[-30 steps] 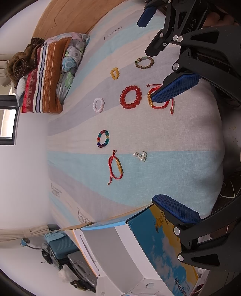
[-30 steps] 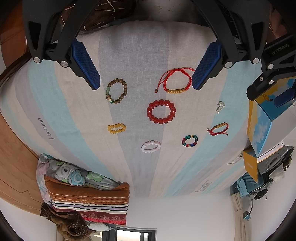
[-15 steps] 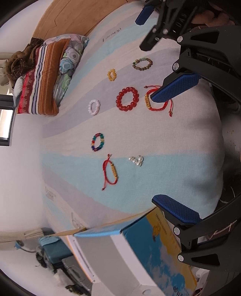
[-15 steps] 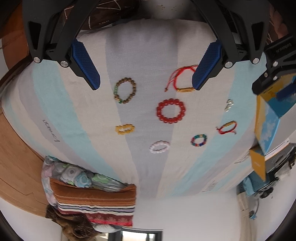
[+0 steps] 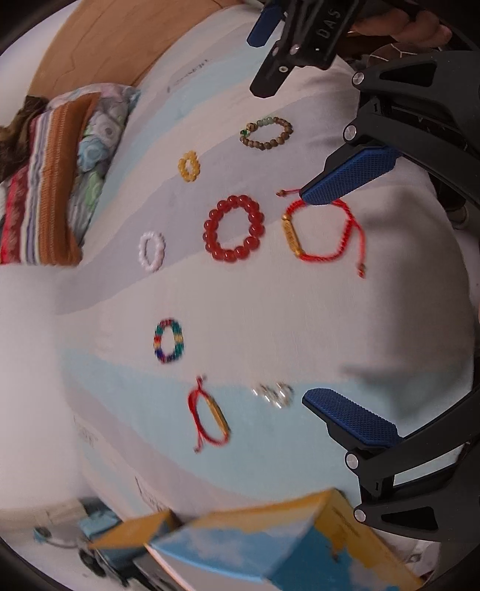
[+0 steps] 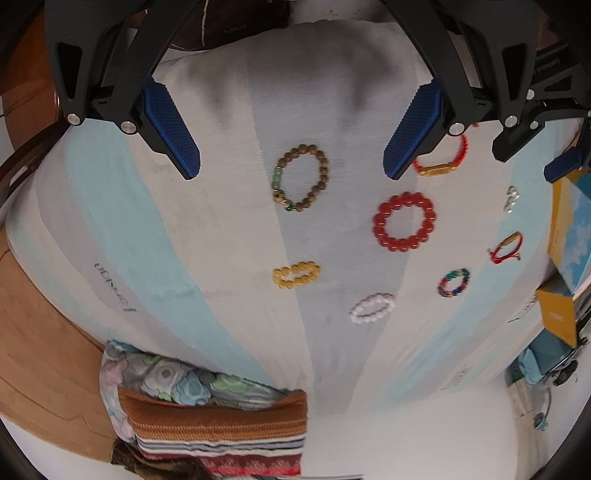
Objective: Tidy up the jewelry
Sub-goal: 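Reach the left tool to the red cord bracelet while the right tool reaches the brown bead bracelet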
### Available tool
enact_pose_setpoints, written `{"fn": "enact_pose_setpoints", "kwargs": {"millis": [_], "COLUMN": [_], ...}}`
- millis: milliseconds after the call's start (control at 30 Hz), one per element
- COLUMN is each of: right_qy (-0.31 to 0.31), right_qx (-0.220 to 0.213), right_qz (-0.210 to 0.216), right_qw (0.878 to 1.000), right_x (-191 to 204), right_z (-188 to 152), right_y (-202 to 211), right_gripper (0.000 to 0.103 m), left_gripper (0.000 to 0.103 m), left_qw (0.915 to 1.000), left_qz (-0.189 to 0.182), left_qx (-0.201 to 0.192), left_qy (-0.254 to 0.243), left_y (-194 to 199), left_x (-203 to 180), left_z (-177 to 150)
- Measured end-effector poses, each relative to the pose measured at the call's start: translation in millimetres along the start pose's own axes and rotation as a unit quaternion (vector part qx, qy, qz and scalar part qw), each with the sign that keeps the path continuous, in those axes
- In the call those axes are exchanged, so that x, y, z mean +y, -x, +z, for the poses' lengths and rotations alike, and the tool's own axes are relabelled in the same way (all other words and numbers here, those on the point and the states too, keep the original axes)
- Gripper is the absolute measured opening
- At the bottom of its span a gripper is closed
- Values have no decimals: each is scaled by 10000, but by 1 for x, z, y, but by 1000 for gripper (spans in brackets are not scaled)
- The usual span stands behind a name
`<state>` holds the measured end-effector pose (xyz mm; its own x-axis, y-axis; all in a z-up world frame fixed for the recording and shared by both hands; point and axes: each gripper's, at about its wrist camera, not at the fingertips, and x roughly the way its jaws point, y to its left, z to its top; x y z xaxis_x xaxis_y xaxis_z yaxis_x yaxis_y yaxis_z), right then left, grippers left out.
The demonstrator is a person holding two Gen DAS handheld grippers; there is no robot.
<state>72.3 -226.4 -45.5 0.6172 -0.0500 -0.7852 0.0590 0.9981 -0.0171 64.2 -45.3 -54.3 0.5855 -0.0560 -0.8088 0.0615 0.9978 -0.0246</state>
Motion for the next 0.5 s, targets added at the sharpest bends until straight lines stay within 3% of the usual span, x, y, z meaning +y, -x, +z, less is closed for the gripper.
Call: {"fn": "enact_pose_setpoints", "kwargs": {"millis": [200, 367, 500], "right_qy": [-232, -366, -247], "right_qx": [301, 550, 735], "right_qz": [-82, 30, -43], "right_qw": [9992, 9978, 9970], "right_x": [-19, -19, -9], "right_z": [6, 5, 3], "right_y": [-30, -58, -74], "right_gripper": [96, 95, 88], "left_gripper": [97, 97, 97], "left_qw": [9989, 9977, 9972], "left_qz": [180, -85, -293], "left_qx": [295, 321, 448], "left_qy": [-304, -586, -529], "left_y": [-35, -60, -78], "left_x": [-17, -31, -34], "left_z": [22, 20, 15]}}
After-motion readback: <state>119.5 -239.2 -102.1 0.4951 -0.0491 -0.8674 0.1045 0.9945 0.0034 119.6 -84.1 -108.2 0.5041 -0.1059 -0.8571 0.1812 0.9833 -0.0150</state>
